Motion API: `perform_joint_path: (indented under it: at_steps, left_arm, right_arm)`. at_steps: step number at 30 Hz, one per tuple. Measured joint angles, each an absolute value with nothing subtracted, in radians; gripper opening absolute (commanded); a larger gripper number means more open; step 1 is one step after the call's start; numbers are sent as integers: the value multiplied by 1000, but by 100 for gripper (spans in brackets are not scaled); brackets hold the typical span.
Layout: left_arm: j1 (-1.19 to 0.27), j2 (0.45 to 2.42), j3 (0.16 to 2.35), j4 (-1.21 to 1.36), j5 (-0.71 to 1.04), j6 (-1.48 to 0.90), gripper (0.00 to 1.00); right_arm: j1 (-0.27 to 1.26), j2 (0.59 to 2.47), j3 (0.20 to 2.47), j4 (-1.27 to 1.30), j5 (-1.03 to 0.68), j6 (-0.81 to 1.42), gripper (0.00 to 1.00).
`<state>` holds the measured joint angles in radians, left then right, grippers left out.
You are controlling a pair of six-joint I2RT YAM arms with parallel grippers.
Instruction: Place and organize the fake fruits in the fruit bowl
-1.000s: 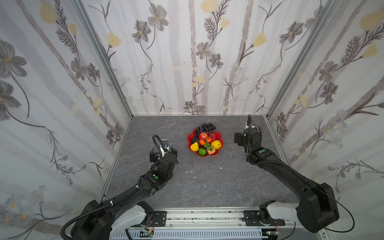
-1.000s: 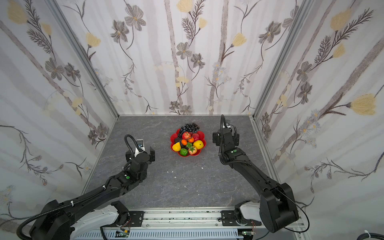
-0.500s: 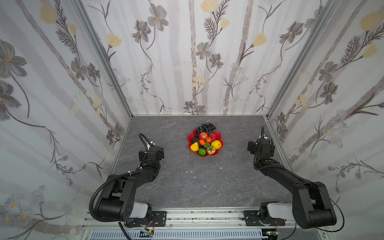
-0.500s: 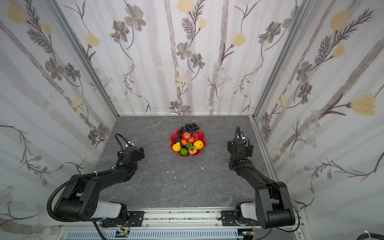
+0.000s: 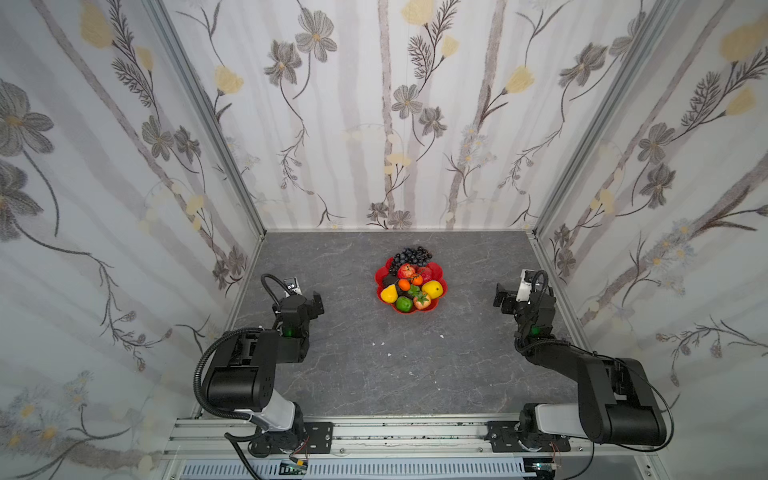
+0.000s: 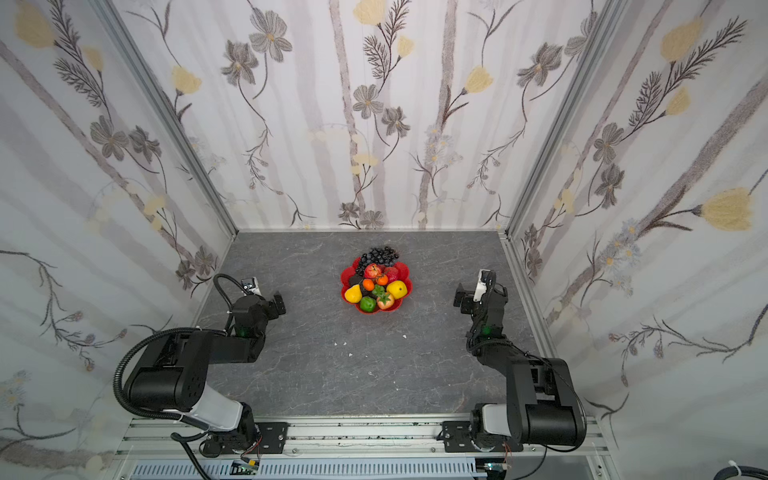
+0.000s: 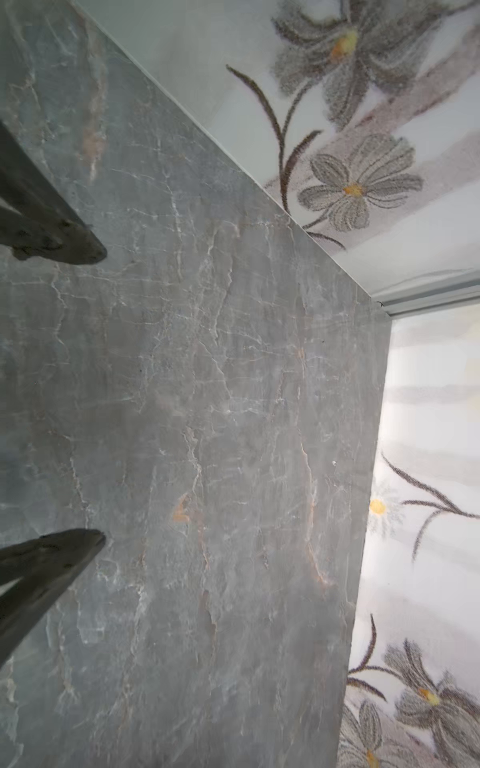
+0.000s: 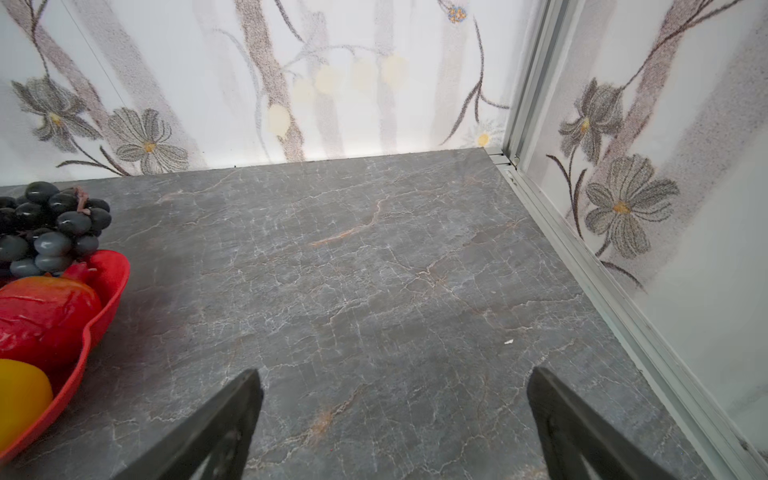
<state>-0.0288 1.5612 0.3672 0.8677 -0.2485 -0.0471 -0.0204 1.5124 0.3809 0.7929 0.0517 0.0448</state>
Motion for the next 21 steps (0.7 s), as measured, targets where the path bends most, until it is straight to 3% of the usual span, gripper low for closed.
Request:
perform_joint_path:
  at_steps: [21]
  left_arm:
    - [-34, 1564, 364, 923, -269, -57, 100]
  right_arm:
    - [-20, 1515, 388, 813, 10, 31, 100]
